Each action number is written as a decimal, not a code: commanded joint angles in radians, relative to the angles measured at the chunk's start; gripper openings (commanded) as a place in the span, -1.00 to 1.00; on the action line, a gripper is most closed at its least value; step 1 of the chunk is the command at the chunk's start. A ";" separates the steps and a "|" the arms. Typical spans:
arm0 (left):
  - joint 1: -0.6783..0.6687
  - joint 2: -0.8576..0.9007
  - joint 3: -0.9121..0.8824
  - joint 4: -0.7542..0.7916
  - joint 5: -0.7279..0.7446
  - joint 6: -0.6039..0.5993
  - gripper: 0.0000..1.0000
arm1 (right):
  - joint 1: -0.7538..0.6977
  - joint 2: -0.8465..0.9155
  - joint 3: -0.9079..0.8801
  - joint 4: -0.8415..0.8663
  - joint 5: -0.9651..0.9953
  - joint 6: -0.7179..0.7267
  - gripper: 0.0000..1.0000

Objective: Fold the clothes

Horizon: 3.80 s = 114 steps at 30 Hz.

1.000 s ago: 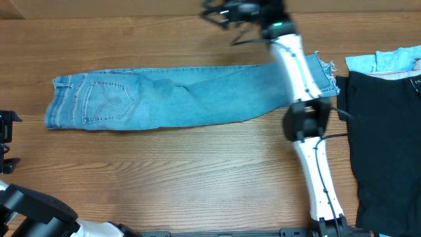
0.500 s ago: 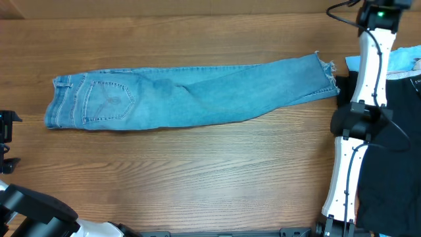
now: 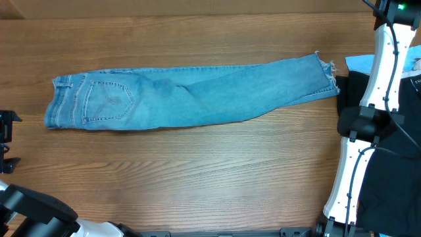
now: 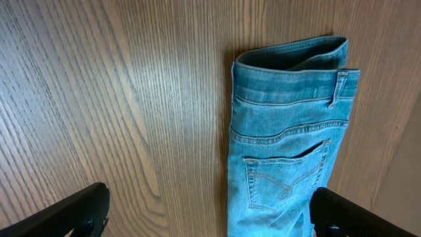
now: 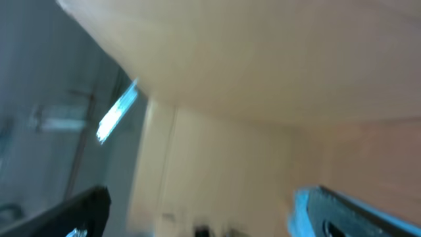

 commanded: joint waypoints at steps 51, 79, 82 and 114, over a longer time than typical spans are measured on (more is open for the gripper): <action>-0.001 -0.018 0.002 0.002 0.003 -0.005 1.00 | 0.607 -0.391 -1.035 -0.979 0.851 -2.604 0.18; -0.001 -0.018 0.002 0.002 0.003 -0.005 1.00 | 0.566 -0.266 -1.081 -0.866 0.853 -2.681 -0.12; -0.001 -0.018 0.002 0.002 0.003 -0.005 1.00 | 0.550 -0.266 -1.081 -0.861 0.852 -2.682 -0.11; -0.001 -0.018 0.002 0.002 0.003 -0.005 1.00 | 0.455 -0.333 -0.985 -0.770 1.036 -2.424 -0.92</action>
